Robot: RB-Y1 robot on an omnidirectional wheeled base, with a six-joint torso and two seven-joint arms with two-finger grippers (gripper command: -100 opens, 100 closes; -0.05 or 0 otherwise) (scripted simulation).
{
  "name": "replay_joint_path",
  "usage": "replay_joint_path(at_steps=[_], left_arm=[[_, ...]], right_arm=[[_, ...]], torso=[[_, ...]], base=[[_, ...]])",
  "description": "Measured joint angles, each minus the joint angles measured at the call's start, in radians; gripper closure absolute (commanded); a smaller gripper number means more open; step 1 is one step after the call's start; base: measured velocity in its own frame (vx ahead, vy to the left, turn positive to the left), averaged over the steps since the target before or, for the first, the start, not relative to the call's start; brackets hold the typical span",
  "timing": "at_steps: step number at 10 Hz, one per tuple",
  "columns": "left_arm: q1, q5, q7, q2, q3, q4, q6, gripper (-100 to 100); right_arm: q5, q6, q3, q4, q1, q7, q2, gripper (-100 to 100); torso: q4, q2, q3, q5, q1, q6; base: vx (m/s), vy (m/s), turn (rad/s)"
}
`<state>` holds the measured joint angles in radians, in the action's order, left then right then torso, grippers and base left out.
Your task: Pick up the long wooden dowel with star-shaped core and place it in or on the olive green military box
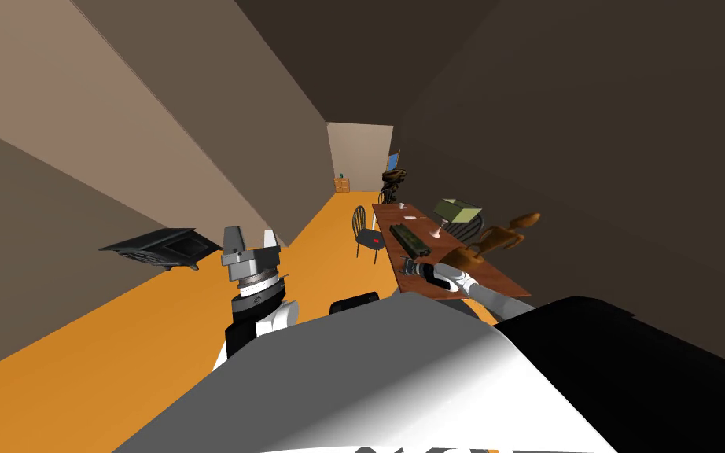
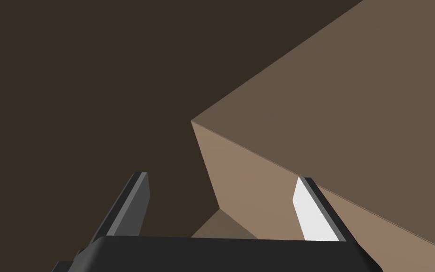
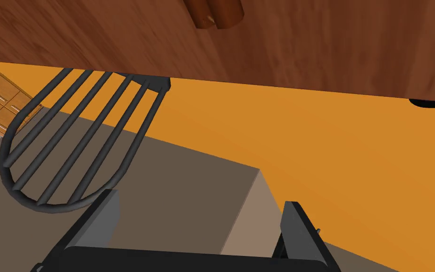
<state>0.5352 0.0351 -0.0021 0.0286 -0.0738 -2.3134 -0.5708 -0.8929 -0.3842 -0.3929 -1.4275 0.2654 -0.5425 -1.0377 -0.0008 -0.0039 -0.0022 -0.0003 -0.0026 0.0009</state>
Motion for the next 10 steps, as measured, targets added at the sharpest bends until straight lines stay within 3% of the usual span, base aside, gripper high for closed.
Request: replay_joint_path(at_steps=[2,3,4,5,7,9,10], left_arm=[[0.000,0.000,0.000,0.000,0.000,0.000,0.000,0],[0.000,0.000,0.000,0.000,0.000,0.000,0.000,0],[0.000,0.000,0.000,0.000,0.000,0.000,0.000,0],[0.000,0.000,0.000,0.000,0.000,0.000,0.000,0],[0.000,0.000,0.000,0.000,0.000,0.000,0.000,0],[0.000,0.000,0.000,0.000,0.000,0.000,0.000,0],[0.000,0.000,0.000,0.000,0.000,0.000,0.000,0]], right_arm=[[-0.013,-0.006,-0.051,0.061,-0.018,-0.011,-0.032,-100],[-0.023,0.011,-0.092,0.065,0.000,-0.014,-0.063,-100],[-0.017,-0.002,-0.093,0.090,0.006,-0.027,-0.083,-100],[-0.022,-0.014,-0.123,0.127,-0.007,-0.037,-0.095,-100],[-0.017,-0.030,-0.146,0.166,0.005,-0.050,-0.133,-100],[-0.019,-0.034,-0.207,0.216,0.027,-0.079,-0.168,-100],[-0.017,-0.042,-0.215,0.252,0.025,-0.094,-0.166,-100]], torso=[[0.000,0.001,0.001,0.000,0.001,0.000],[0.000,0.000,0.000,0.000,0.000,0.000],[0.000,0.001,0.000,0.000,0.000,0.001],[0.000,0.001,0.000,0.000,0.001,0.000],[0.000,0.002,0.001,0.000,0.001,0.000],[0.000,0.001,0.000,0.000,-0.001,0.000],[0.000,0.001,0.000,0.000,0.000,0.001]], base=[[0.072,-0.036,0.203],[0.066,-0.046,0.076],[0.059,-0.035,0.125],[0.041,-0.030,0.084],[0.051,-0.050,0.158],[0.065,-0.054,0.135],[0.052,-0.029,0.095]])
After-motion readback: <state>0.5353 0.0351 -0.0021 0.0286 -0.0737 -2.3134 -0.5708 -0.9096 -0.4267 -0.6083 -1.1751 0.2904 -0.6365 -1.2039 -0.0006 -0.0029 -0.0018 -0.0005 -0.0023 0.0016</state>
